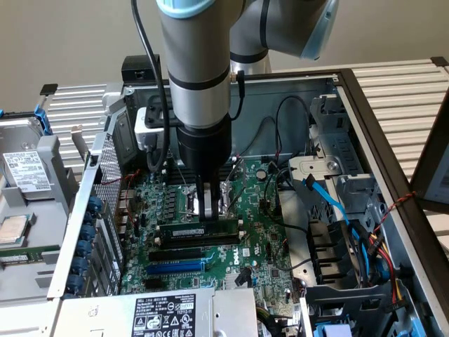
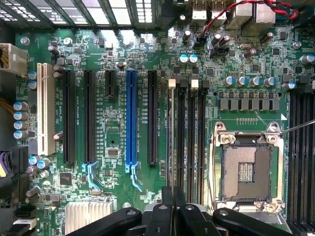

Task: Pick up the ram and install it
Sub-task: 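Insert the ram into the slot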

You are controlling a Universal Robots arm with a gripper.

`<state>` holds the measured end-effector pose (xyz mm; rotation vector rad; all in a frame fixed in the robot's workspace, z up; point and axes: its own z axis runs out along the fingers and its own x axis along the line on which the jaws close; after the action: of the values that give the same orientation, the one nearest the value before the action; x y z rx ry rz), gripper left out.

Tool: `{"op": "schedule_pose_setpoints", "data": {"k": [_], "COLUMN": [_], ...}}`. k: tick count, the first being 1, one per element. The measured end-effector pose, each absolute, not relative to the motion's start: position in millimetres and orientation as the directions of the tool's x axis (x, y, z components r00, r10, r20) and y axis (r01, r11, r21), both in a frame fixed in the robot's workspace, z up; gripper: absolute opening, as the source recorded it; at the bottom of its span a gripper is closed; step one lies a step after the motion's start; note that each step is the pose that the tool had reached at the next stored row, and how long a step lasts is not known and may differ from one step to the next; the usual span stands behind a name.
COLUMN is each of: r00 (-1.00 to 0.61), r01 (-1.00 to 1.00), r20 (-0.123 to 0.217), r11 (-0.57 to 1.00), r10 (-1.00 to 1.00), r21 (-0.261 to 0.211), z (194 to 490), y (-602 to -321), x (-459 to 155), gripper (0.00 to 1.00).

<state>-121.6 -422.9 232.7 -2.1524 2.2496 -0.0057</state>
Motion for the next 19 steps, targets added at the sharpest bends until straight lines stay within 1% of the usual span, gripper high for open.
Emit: {"op": "schedule_pose_setpoints", "data": {"k": [19], "r00": [-0.044], "r01": [-0.999], "r20": [-0.027], "r11": [0.045], "r10": [-0.999], "r21": [-0.022], "z": [230.8], "y": [-422.9], "x": [-121.6], "gripper": [0.12]}}
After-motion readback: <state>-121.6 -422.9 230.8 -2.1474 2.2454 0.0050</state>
